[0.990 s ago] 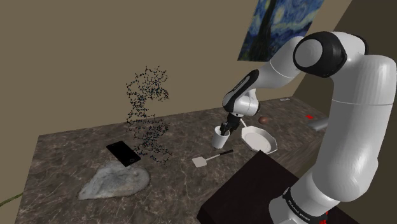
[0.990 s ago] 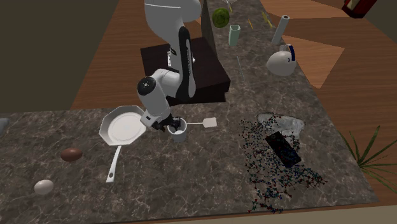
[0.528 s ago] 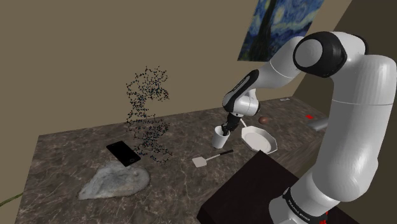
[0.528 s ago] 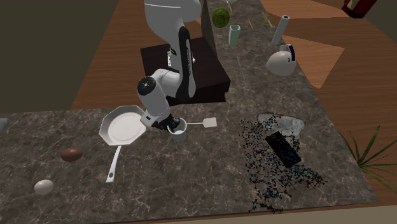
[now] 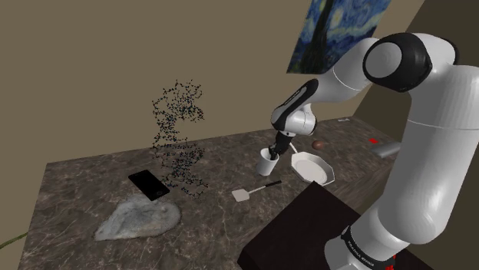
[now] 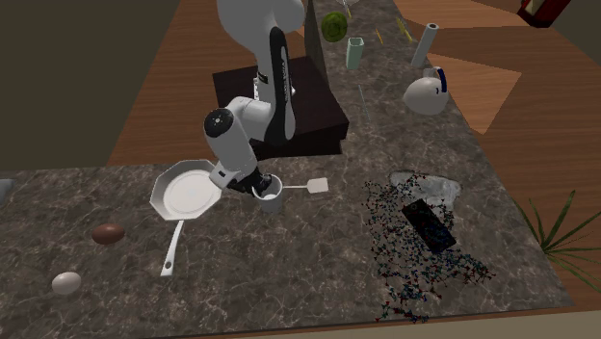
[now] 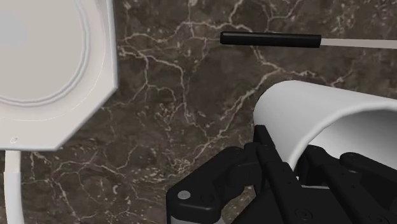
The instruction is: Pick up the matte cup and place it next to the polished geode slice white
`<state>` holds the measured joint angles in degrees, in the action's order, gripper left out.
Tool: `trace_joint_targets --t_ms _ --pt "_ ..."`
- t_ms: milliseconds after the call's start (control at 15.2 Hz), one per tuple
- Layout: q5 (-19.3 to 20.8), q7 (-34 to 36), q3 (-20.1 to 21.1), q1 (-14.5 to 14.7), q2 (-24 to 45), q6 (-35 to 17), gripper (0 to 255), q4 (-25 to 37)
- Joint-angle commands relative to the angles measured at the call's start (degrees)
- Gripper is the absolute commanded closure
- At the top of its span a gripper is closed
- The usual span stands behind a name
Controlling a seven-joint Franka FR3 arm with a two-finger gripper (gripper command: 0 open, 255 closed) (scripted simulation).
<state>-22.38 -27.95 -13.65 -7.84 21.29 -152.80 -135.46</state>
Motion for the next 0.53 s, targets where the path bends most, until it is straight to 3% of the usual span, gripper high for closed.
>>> trace_joint_targets --t_ms 0,462 --pt "1.3 1.0 -0.9 0.6 -1.9 1.3 255 -0.5" --pt "5.5 4.3 -3.2 2.2 -7.3 5.7 255 -1.2"
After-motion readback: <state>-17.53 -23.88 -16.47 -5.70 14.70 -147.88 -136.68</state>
